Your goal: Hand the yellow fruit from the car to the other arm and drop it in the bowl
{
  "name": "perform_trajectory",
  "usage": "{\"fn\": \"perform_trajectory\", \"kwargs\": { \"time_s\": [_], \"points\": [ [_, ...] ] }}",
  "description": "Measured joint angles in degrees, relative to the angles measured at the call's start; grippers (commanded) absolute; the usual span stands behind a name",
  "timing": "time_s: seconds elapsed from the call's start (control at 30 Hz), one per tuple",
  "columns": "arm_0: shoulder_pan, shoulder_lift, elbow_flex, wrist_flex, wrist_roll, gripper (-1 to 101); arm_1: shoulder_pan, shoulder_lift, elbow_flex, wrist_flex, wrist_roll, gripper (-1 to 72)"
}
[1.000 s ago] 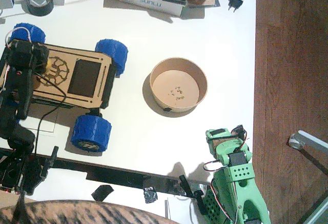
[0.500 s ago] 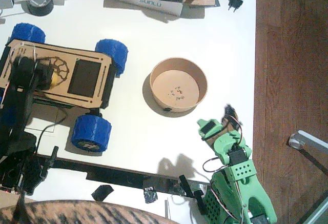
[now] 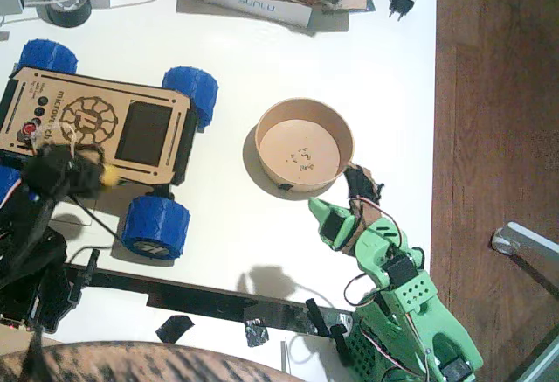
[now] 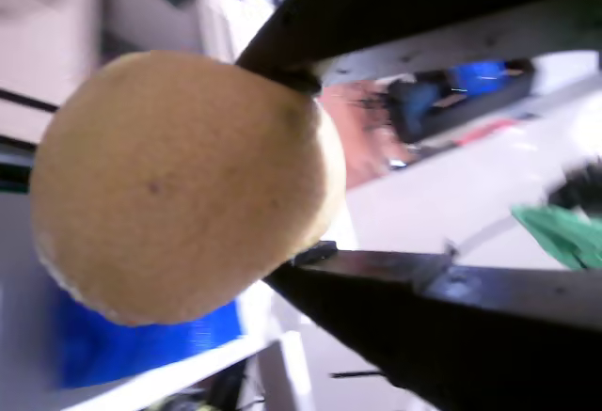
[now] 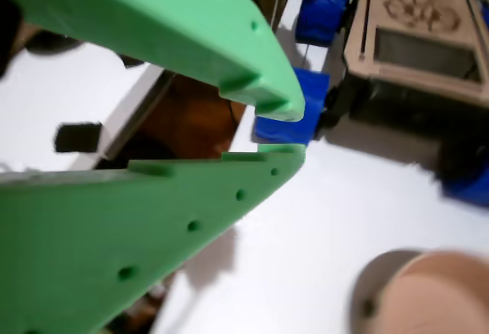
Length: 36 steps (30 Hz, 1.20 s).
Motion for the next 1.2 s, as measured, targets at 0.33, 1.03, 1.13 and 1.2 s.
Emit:
{"fn": "perform_trajectory", "kwargs": {
  "time_s": [0.33, 1.03, 1.13, 1.2],
  "points": [
    [21.3, 9.4, 0.8, -6.0, -18.0, 0, -3.9, 0.4, -0.4, -4.0, -5.6, -0.1],
    [48.0, 5.7, 3.7, -34.7, -33.2, 0, -30.6, 17.3, 9.0, -5.1, -14.2, -0.1],
    [49.8, 6.3, 10.5, -43.6, -34.1, 0, -34.2, 18.9, 9.6, -4.5, -14.4, -0.1],
    [50.8, 7.5, 15.7, -50.1, -35.8, 0, -35.3, 19.0, 10.0, -4.5, -14.7, -0.1]
  ]
}}
